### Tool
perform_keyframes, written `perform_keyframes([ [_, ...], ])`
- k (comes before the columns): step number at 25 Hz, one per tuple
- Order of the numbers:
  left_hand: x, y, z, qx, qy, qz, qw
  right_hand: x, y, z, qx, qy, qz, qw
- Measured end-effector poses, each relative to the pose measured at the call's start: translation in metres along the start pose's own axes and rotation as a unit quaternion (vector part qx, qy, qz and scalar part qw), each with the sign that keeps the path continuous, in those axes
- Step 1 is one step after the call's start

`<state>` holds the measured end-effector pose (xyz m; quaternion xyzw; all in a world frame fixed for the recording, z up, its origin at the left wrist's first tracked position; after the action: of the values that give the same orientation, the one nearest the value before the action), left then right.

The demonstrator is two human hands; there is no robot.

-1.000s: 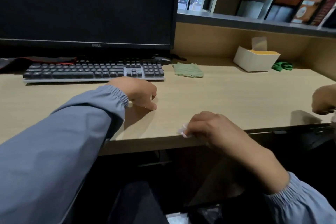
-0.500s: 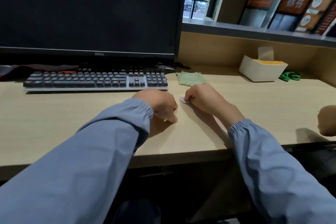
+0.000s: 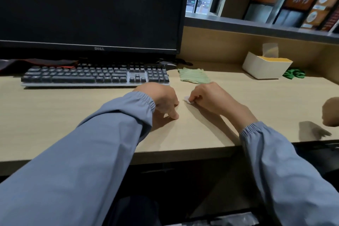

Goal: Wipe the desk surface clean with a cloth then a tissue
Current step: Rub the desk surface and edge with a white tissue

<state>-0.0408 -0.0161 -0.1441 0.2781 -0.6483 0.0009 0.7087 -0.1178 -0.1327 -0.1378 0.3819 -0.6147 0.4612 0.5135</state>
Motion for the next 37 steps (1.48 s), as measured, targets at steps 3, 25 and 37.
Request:
perform_keyframes([
  [3,-0.001,0.0,0.003,-0.004,-0.015,0.002,1.0,0.008,0.079,-0.022,0.019,-0.029,0.027,0.999],
  [25,0.003,-0.007,-0.003,0.018,0.061,-0.027,0.998,-0.008,-0.049,0.076,-0.099,-0.016,0.064,0.993],
  [37,0.001,-0.001,-0.001,0.001,-0.017,0.009,1.0,0.016,0.152,-0.013,-0.031,-0.043,0.081,0.995],
])
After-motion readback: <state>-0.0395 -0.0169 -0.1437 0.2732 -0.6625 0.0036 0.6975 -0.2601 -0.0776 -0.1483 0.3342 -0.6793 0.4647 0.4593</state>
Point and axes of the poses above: each hand's wrist, its own y-axis away from the middle knuckle, its own x-axis out of the back of the hand, z = x × y, the point moved 7 cm from there along -y, towards the middle knuckle
